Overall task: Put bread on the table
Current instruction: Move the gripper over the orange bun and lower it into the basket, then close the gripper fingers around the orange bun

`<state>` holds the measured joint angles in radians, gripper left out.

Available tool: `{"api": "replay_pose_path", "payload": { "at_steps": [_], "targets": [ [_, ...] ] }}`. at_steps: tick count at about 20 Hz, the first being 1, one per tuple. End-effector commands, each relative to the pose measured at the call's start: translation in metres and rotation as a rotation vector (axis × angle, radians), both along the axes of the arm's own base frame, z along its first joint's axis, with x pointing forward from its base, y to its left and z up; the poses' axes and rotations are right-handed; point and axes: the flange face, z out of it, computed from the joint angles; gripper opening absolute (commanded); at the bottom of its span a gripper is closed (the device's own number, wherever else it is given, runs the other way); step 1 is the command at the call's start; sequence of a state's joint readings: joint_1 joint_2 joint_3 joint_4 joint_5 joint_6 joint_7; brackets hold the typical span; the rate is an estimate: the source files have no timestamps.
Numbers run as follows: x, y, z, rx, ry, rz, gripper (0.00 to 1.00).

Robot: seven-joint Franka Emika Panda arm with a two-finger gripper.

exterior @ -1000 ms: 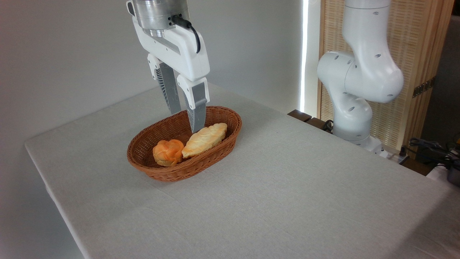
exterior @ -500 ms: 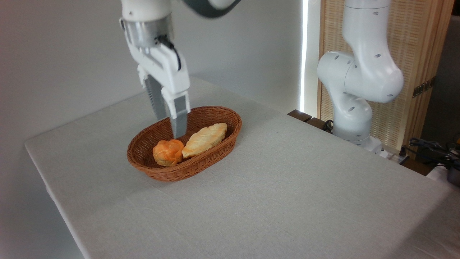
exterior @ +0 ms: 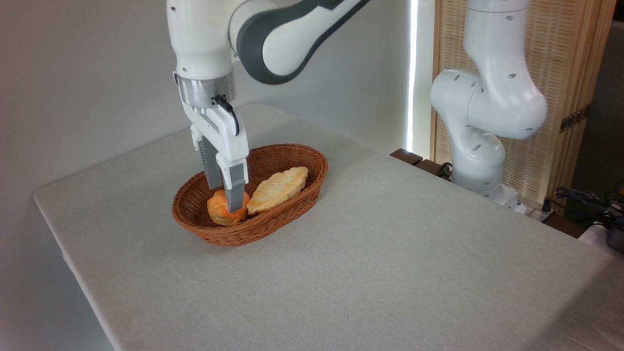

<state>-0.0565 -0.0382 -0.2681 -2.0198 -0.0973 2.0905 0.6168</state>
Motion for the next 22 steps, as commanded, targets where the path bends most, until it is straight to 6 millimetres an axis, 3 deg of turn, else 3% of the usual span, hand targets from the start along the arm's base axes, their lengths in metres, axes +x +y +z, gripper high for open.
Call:
{"api": "replay_pose_path", "payload": {
  "at_steps": [1, 15, 16, 17, 18, 19, 21, 22],
  "targets": [
    [-0.002, -0.006, -0.017, 0.01, -0.006, -0.009, 1.0],
    [0.003, -0.025, -0.048, -0.007, 0.023, -0.029, 1.0],
    [0.003, -0.026, -0.049, -0.007, 0.025, -0.03, 0.96],
    [0.002, -0.027, -0.051, -0.008, 0.028, -0.031, 0.79],
    [0.003, -0.027, -0.05, -0.008, 0.027, -0.031, 0.69],
    [0.002, -0.027, -0.051, -0.008, 0.029, -0.031, 0.47],
    [0.003, -0.027, -0.049, -0.008, 0.025, -0.032, 0.3],
    [0.002, -0.027, -0.051, -0.008, 0.028, -0.034, 0.28]
  ]
}}
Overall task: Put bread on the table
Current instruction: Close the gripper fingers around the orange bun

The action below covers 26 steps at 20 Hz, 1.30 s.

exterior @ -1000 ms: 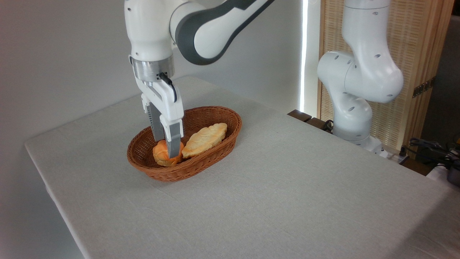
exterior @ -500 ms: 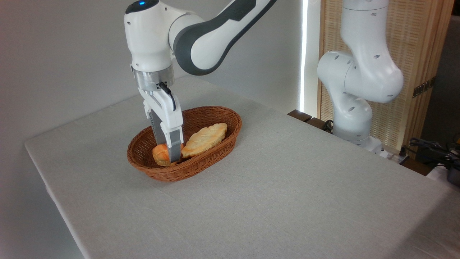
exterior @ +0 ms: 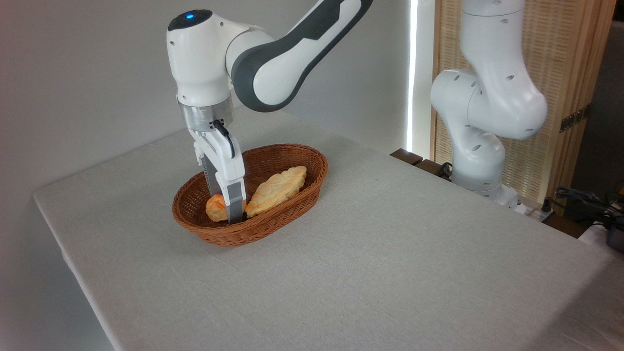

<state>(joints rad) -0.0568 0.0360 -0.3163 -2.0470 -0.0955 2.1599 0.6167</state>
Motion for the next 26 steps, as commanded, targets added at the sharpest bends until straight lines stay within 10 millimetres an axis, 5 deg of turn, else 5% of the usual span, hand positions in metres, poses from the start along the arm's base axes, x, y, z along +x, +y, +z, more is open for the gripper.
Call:
{"api": "replay_pose_path", "payload": {
  "at_steps": [1, 20, 26],
  "targets": [
    [0.002, -0.001, -0.003, -0.003, -0.008, 0.011, 0.27],
    [0.003, 0.0, 0.001, -0.008, -0.012, 0.016, 0.16],
    [0.009, 0.004, 0.018, -0.058, -0.025, 0.053, 0.09]
  ]
}}
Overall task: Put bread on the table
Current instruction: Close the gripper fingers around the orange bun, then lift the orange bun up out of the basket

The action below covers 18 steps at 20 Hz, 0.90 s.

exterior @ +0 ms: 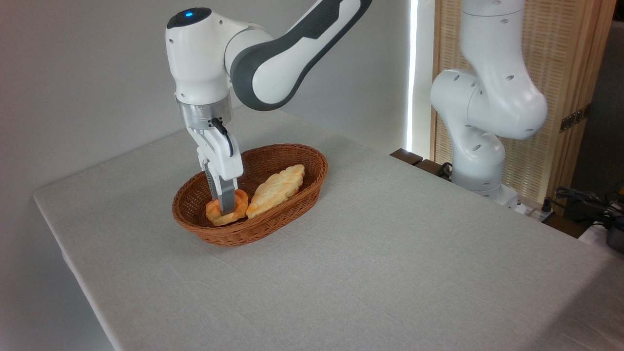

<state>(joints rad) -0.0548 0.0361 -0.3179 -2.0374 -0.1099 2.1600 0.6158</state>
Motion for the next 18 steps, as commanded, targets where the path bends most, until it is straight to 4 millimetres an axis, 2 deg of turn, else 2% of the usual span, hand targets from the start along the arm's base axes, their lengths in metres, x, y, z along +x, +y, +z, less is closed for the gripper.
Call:
{"api": "replay_pose_path", "payload": {
  "at_steps": [1, 3, 7, 8, 11, 12, 14, 16, 18],
  "targets": [
    [0.009, 0.005, 0.016, -0.05, -0.021, 0.05, 0.09],
    [0.013, 0.008, 0.026, -0.072, -0.029, 0.068, 0.09],
    [0.021, 0.032, 0.054, -0.122, 0.005, 0.132, 0.09],
    [0.022, 0.045, 0.067, -0.122, 0.03, 0.144, 0.1],
    [0.022, 0.064, 0.089, -0.103, 0.077, 0.145, 0.11],
    [0.023, 0.076, 0.103, -0.098, 0.084, 0.154, 0.11],
    [0.022, 0.095, 0.117, -0.071, 0.079, 0.139, 0.11],
    [0.019, 0.115, 0.128, -0.013, 0.048, 0.109, 0.12],
    [0.021, 0.129, 0.124, 0.045, 0.04, 0.085, 0.14]
  ]
}}
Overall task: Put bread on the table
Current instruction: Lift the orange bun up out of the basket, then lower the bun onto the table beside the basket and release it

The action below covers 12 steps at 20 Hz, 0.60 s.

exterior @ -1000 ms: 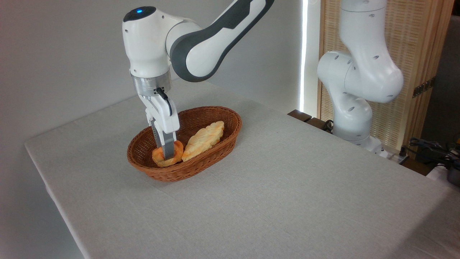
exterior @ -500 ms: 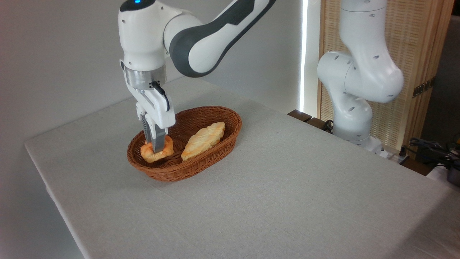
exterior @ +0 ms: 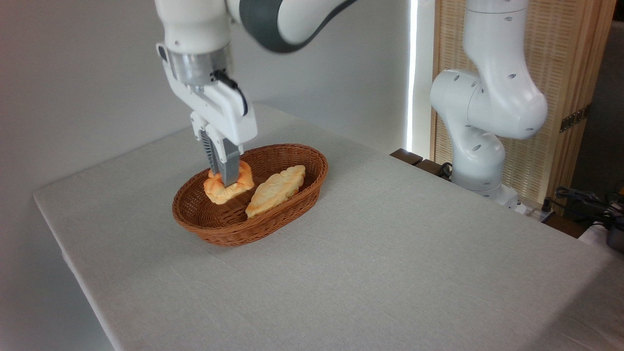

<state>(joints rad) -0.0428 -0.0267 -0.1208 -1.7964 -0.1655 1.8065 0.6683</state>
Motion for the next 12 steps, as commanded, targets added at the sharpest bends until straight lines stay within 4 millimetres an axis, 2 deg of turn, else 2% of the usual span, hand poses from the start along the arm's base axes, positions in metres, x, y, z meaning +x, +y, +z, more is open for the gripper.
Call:
{"api": "replay_pose_path", "payload": {
  "at_steps": [1, 3, 4, 6, 8, 9, 10, 11, 12],
  "targets": [
    [0.001, 0.029, 0.001, 0.1, -0.003, -0.048, 0.15],
    [0.014, 0.05, -0.02, 0.169, 0.01, -0.032, 0.19],
    [0.017, 0.052, -0.023, 0.177, 0.008, -0.031, 0.2],
    [0.022, 0.053, -0.033, 0.18, 0.004, -0.031, 0.29],
    [0.027, 0.055, -0.042, 0.189, 0.008, -0.034, 0.3],
    [0.03, 0.055, -0.046, 0.203, 0.002, -0.04, 0.35],
    [0.031, 0.057, -0.047, 0.225, -0.005, -0.045, 0.45],
    [0.031, 0.058, -0.05, 0.239, -0.002, -0.051, 0.48],
    [0.031, 0.06, -0.054, 0.261, 0.003, -0.057, 0.59]
  ]
}}
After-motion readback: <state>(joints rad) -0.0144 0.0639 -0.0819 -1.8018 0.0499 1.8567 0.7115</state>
